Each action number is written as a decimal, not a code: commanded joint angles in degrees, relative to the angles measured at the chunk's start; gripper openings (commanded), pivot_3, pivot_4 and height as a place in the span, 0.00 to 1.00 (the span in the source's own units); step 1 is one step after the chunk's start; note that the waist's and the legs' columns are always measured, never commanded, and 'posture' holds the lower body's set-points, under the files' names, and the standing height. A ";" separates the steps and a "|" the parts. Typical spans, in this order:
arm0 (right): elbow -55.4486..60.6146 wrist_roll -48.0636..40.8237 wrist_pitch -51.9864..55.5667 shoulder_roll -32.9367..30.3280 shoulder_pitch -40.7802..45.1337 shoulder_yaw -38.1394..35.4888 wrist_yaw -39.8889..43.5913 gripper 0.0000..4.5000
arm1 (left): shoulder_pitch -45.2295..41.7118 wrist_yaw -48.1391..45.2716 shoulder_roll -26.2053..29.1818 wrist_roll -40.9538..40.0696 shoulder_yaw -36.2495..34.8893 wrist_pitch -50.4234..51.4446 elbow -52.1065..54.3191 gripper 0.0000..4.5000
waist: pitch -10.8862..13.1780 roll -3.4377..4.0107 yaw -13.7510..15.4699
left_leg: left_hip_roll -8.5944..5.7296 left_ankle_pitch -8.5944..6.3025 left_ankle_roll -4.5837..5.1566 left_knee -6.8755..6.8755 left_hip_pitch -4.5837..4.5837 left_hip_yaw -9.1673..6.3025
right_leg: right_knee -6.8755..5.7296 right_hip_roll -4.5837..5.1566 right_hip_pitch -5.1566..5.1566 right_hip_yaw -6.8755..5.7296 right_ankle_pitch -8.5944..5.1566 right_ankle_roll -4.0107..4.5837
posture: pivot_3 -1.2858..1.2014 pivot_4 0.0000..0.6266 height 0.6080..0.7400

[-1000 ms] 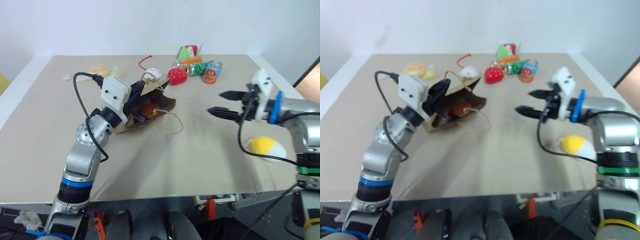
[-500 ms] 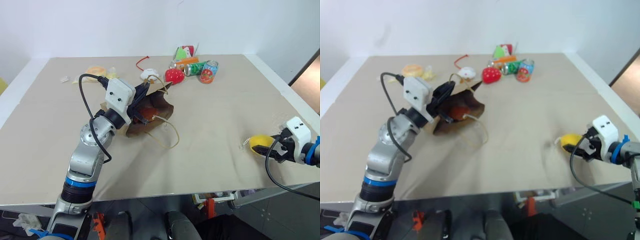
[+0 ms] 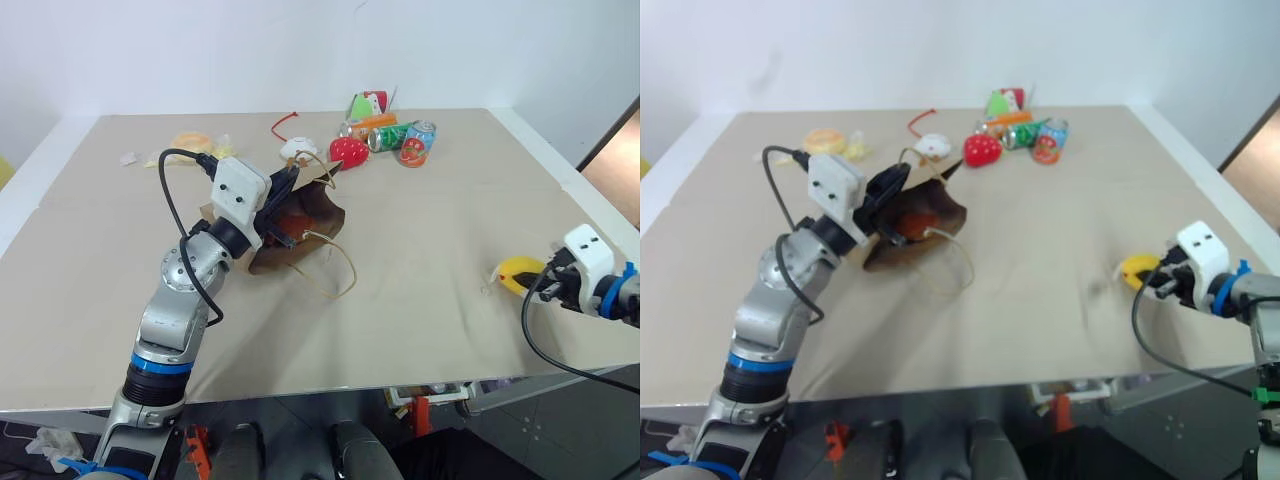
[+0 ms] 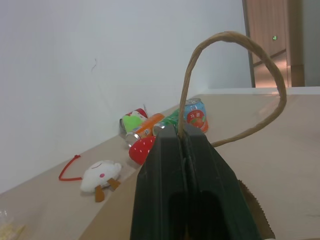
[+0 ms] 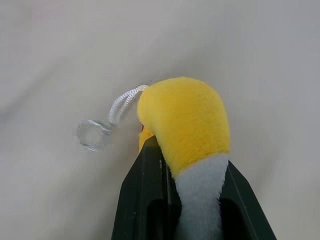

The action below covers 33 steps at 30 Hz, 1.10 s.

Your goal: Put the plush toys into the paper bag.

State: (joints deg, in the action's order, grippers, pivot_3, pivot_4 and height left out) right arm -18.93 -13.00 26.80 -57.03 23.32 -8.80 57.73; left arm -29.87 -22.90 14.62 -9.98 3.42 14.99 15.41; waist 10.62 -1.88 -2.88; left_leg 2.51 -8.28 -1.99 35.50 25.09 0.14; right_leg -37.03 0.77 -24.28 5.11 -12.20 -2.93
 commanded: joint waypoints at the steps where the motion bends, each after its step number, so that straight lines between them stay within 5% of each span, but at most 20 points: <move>1: 14.71 -7.96 7.98 2.33 7.95 1.28 3.18 0.05 | -2.05 1.11 -0.31 0.36 -0.82 -0.42 0.65 0.00 | 0.01 0.02 -0.24 | 0.02 0.00 0.00 0.00 0.00 0.00 | -0.01 -0.04 -0.03 0.04 0.02 -0.04 | 0.52 0.24 1.00; 10: 25.94 -11.93 13.66 18.59 21.62 15.42 2.25 0.05 | -3.54 4.35 -1.74 1.84 -1.39 -0.44 -0.72 0.00 | 0.00 -0.03 0.24 | 0.01 0.00 -0.02 -0.01 0.13 -0.15 | 0.01 -0.21 -0.02 0.17 -0.02 0.04 | 0.52 0.24 1.00; 27: -10.85 6.48 -12.46 43.66 40.53 25.75 -8.05 0.05 | -3.95 5.19 -2.98 2.36 -0.50 1.16 0.60 0.00 | 0.01 -0.02 0.18 | 0.15 -0.02 -0.05 -0.12 0.23 -0.18 | -0.05 -0.42 -0.14 0.17 0.14 -0.09 | 0.52 0.24 1.00; 33: -12.21 7.44 -15.35 44.64 41.20 23.82 -8.21 0.57 | -3.41 5.49 -2.95 2.41 -0.54 1.82 1.24 0.00 | 0.01 -0.02 0.14 | 0.17 -0.03 -0.06 -0.16 0.22 -0.23 | -0.06 -0.45 -0.17 0.12 0.14 -0.10 | 0.52 0.24 1.00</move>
State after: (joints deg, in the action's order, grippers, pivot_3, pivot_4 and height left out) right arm -32.82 -5.40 13.16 -11.94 62.64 17.47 49.49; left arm -32.65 -17.86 11.70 -7.78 2.98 16.76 14.06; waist 10.63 -1.90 -2.73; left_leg 2.68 -8.30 -2.05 35.35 25.31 -0.09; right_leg -37.09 0.32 -24.44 5.23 -12.06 -3.03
